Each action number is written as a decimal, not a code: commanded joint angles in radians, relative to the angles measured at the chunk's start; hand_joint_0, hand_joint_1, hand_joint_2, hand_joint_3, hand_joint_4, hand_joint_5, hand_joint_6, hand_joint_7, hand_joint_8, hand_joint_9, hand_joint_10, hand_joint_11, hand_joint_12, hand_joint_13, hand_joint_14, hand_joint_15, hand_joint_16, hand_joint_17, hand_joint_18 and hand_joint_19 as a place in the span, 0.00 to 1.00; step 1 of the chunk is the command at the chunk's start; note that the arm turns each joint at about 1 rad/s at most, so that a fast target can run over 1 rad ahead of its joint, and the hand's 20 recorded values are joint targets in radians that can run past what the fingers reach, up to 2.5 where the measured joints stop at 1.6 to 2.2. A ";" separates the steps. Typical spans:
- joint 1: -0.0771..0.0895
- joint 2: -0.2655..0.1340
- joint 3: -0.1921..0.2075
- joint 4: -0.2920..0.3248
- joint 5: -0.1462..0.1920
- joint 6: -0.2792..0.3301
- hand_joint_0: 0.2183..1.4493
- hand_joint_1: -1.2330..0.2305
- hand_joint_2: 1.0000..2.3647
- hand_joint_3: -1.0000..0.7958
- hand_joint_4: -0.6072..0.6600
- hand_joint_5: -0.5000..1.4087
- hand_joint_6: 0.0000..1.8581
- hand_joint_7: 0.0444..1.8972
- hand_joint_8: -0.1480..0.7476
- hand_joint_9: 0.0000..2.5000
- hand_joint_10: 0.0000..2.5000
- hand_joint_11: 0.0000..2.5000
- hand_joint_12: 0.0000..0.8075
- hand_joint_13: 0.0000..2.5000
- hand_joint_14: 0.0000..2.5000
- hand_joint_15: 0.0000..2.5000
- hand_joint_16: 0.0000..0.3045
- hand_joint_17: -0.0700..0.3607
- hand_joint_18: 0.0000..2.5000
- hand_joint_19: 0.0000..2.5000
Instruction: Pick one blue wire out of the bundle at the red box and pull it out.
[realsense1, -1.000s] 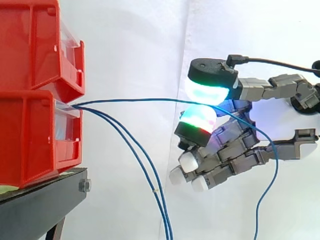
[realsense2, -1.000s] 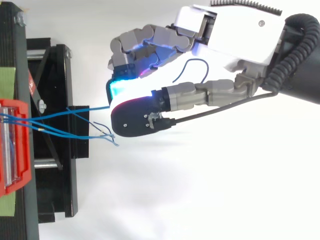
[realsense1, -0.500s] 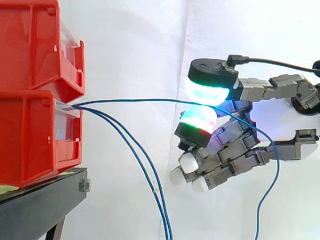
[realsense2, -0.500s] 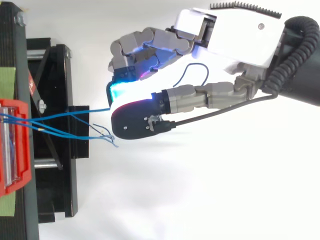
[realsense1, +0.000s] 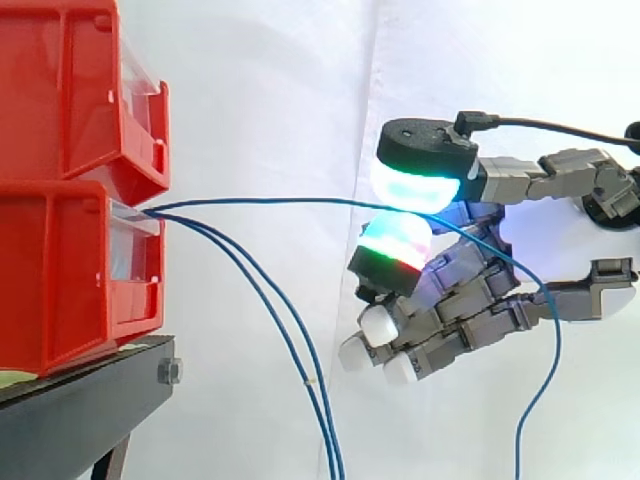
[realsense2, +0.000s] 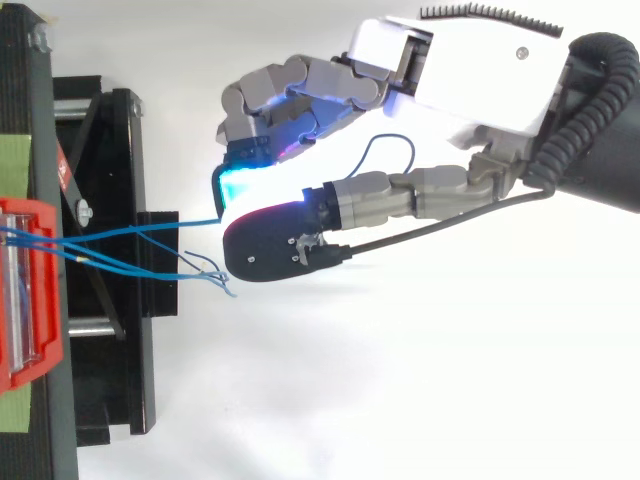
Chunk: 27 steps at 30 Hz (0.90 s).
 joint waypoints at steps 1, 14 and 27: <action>0.000 0.000 0.000 0.000 0.001 0.000 0.32 0.36 0.02 0.45 0.70 0.22 0.33 0.67 0.48 0.39 0.01 0.24 0.46 0.19 0.00 0.07 0.18 0.45 0.16 0.14; 0.000 0.000 -0.001 0.000 0.000 0.000 0.33 0.36 0.02 0.44 0.70 0.21 0.34 0.66 0.47 0.39 0.01 0.25 0.45 0.19 0.00 0.07 0.18 0.45 0.17 0.14; 0.000 0.001 0.000 0.000 0.001 0.000 0.33 0.37 0.02 0.44 0.69 0.21 0.34 0.66 0.46 0.38 0.01 0.25 0.45 0.19 0.00 0.07 0.18 0.44 0.17 0.14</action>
